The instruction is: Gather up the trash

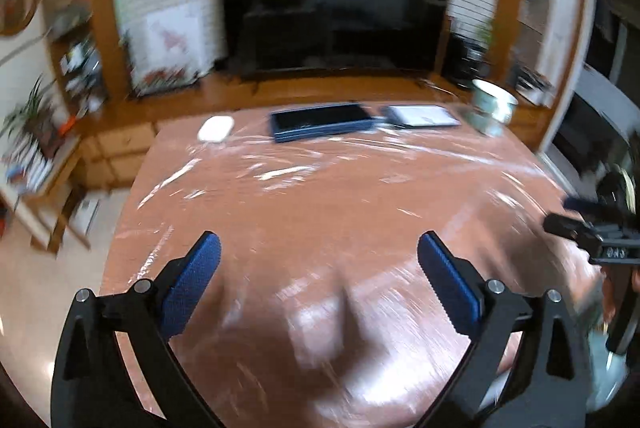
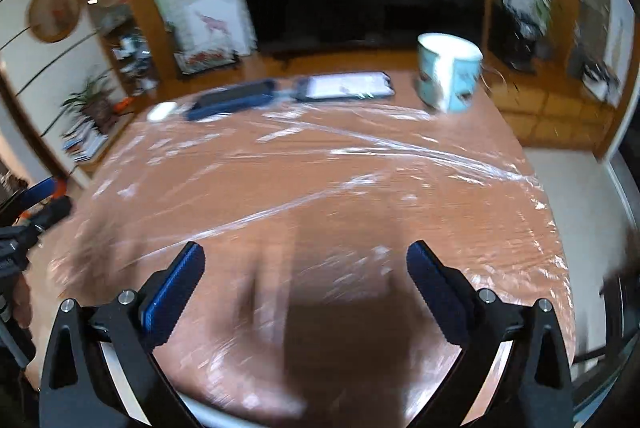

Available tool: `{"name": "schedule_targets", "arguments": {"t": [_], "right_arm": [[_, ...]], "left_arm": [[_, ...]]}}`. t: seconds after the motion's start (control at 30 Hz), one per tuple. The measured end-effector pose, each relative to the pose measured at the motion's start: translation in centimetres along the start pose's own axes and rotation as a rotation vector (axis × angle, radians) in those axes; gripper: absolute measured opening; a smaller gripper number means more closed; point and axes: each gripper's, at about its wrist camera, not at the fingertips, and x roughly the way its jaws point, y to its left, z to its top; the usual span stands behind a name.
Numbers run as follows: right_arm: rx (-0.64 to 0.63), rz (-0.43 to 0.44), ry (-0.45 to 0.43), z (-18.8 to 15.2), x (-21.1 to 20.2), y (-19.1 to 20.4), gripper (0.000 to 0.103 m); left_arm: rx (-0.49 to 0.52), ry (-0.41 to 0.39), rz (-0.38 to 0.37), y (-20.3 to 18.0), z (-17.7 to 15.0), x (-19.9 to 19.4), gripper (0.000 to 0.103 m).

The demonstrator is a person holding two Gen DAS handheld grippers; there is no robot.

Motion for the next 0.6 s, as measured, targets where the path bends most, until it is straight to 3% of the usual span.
{"name": "schedule_targets", "arguments": {"t": [0.33,0.6], "right_arm": [[0.092,-0.159,0.03,3.7,6.8,-7.9,0.099],[0.134,-0.211,0.053,4.8,9.8,-11.0,0.099]], "left_arm": [[-0.133,0.068,0.126,6.6,3.6,8.5,0.099],[-0.135,0.121,0.187,8.1,4.5,12.8,0.099]]}}
